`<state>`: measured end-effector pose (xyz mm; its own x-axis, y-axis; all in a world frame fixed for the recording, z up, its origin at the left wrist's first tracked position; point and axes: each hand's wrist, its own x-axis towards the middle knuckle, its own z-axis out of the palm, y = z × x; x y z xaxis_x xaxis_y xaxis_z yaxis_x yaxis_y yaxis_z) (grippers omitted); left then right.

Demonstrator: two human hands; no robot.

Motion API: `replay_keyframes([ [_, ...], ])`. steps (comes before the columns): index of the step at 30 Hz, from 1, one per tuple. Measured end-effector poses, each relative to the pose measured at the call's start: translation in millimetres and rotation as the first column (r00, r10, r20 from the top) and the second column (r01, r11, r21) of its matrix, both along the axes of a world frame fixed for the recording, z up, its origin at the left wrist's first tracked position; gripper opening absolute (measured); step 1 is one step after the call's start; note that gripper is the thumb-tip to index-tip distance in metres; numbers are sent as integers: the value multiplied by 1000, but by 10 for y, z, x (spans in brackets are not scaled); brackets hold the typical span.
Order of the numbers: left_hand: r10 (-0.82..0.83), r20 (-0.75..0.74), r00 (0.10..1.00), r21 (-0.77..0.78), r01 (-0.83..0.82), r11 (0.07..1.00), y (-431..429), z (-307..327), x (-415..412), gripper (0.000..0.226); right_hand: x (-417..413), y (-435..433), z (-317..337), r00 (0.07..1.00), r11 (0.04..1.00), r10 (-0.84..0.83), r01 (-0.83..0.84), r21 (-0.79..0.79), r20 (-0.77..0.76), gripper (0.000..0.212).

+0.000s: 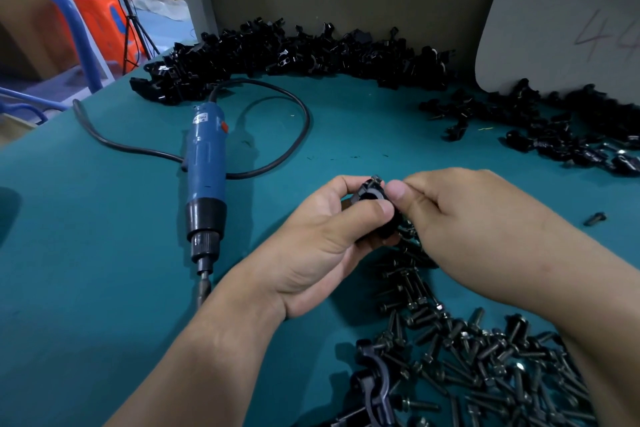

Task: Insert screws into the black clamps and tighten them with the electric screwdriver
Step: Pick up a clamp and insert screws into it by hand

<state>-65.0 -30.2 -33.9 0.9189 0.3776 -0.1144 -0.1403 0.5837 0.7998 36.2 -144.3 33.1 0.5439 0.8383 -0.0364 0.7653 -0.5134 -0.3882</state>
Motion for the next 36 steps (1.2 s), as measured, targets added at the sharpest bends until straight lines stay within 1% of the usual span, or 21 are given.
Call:
replay_keyframes([
  [2, 11, 17, 1000, -14, -11, 1000, 2, 9, -1, 48, -23, 18, -5, 1000, 1000, -24, 24, 9, -12, 39],
  [5, 29, 33, 999, -30, -28, 999, 11, 23, 0, 43, 12, -11, 15, 996, 999, -15, 18, 30, -85, 53],
  [6, 34, 36, 999, -36, -32, 999, 13, 26, 1, 43, 28, -28, 27, 996, 999, 0, 3, 33, -89, 55],
  [7, 36, 37, 999, -43, -34, 999, 16, 25, 2, 43, 41, -39, 37, 997, 999, 17, -14, 35, -80, 51],
  [9, 30, 36, 999, -47, -28, 999, 14, 18, 7, 42, 52, -40, 26, 998, 998, 37, -35, 45, -51, 37],
  [11, 23, 27, 999, -34, -22, 999, 10, 7, 10, 42, 34, -17, 2, 999, 998, 32, -31, 46, -17, 32],
  [15, 44, 24, 999, 29, -45, 999, 2, -22, 19, 40, -12, 13, -2, 1000, 1000, 4, -4, -12, 9, 31],
  [20, 66, 34, 997, 76, -69, 995, -21, -33, 23, 40, 37, -6, -15, 997, 999, -36, 35, -17, -70, 32],
  [22, 63, 50, 997, 63, -66, 996, -17, -17, 26, 40, 53, -18, 3, 995, 999, -42, 39, -33, -94, 36],
  [24, 51, 65, 997, 22, -53, 998, -15, -1, 27, 40, 63, -45, 45, 994, 999, -36, 32, -36, -108, 45],
  [25, 40, 68, 997, -1, -40, 999, -13, 4, 29, 40, 67, -56, 59, 996, 999, -21, 18, -35, -92, 43],
  [27, 11, 63, 998, -30, -10, 1000, -13, 2, 28, 41, 55, -61, 61, 999, 1000, 12, -13, -22, -49, 32],
  [29, 5, 36, 999, -7, -5, 1000, -19, -15, 29, 41, 19, -33, 49, 1000, 1000, 10, -10, -13, -10, 31],
  [33, 105, 12, 994, 109, -106, 988, -30, -65, 38, 39, -56, 35, 17, 998, 998, -60, 60, -25, 31, 44],
  [36, 155, 26, 988, 201, -157, 967, -39, -76, 44, 39, -55, 51, 13, 995, 995, -102, 102, -11, -12, 44],
])
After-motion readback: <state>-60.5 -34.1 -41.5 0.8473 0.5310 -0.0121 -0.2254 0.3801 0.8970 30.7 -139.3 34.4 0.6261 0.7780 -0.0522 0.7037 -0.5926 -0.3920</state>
